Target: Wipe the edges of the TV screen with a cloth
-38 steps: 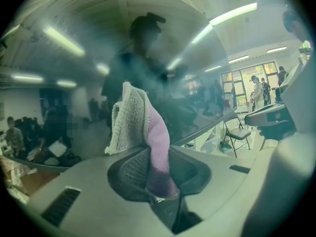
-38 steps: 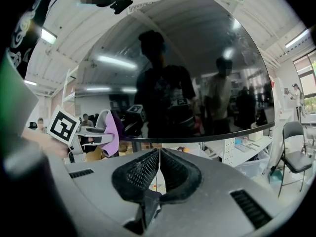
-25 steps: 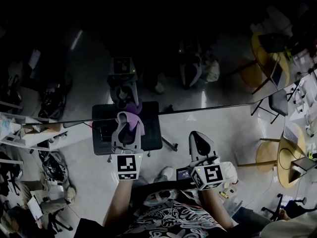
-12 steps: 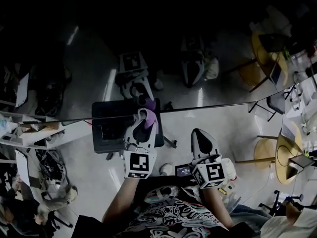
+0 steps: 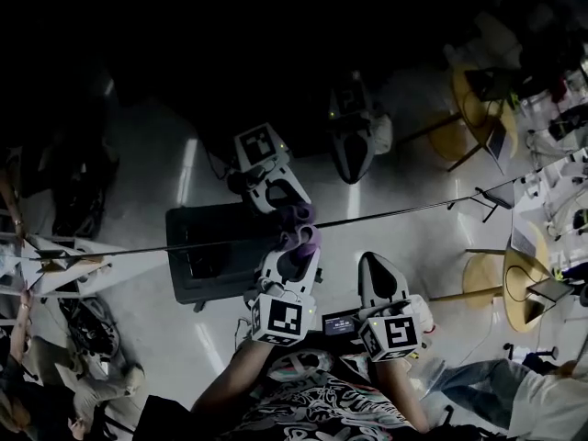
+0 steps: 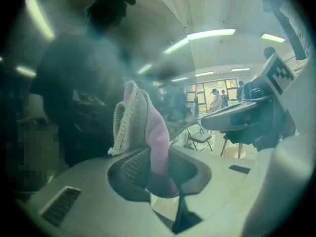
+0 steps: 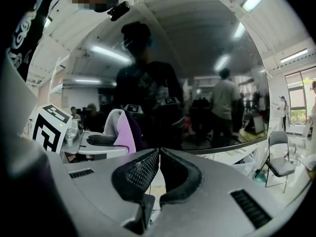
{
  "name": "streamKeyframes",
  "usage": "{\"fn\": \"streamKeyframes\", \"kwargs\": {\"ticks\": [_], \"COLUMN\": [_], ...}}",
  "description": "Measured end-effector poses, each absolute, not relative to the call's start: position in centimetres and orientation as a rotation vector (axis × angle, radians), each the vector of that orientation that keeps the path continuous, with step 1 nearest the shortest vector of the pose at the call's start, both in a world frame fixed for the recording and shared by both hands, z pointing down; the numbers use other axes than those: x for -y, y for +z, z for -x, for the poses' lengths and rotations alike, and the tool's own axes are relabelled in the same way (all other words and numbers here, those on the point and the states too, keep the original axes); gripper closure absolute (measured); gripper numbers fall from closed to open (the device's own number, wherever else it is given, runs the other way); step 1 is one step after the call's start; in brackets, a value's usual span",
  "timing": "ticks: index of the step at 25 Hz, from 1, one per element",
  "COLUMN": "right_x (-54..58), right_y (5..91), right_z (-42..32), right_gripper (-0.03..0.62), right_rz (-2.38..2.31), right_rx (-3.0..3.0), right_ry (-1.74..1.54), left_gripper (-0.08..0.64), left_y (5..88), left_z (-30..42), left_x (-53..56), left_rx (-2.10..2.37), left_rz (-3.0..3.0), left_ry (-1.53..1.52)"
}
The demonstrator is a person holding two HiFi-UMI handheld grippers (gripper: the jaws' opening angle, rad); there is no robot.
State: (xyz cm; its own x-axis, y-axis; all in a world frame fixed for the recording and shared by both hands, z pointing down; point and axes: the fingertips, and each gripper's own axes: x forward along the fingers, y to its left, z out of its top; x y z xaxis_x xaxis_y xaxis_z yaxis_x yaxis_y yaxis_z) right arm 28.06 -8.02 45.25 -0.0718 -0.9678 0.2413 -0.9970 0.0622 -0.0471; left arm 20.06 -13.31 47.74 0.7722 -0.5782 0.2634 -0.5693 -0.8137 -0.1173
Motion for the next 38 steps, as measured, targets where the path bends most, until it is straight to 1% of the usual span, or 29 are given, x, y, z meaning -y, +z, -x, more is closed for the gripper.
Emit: {"fn": "streamKeyframes", "kwargs": {"ticks": [11, 22, 24, 28, 30, 38], "right_x": [5.4, 7.2, 7.5, 7.1, 6.9, 6.6], "right_y": [46.0, 45.2, 45.2, 44.3, 44.2, 44.8], "right_z": [-32.7, -37.9, -39.7, -46.0, -47.6, -47.3], "right_gripper": [0.563, 0.561, 0.562, 0.561, 0.561, 0.563], "right_rz": [-2.187, -2.096, -2.071, -2.057, -2.035, -1.97], "right_rx": [2.065, 2.21, 2.238, 2.286, 2.32, 2.393], "right_ry": [0.34, 0.323, 0.337, 0.339, 0.324, 0.298], "left_gripper": [0.462, 0.462, 0.462, 0.462, 0.462, 0.462], "left_y": [47.4, 46.5, 46.7, 45.8, 45.6, 46.2], "left_z": [-24.6, -28.0, -29.8, -35.7, -37.1, -37.0], "left_x": [12.4, 12.8, 12.8, 11.5, 11.1, 11.3], "left_rx": [-0.802, -0.941, -0.955, -0.976, -0.999, -1.074], "left_rz": [2.981, 2.95, 2.945, 2.916, 2.9, 2.862], "left_ry": [-0.418, -0.441, -0.454, -0.485, -0.491, -0.485]}}
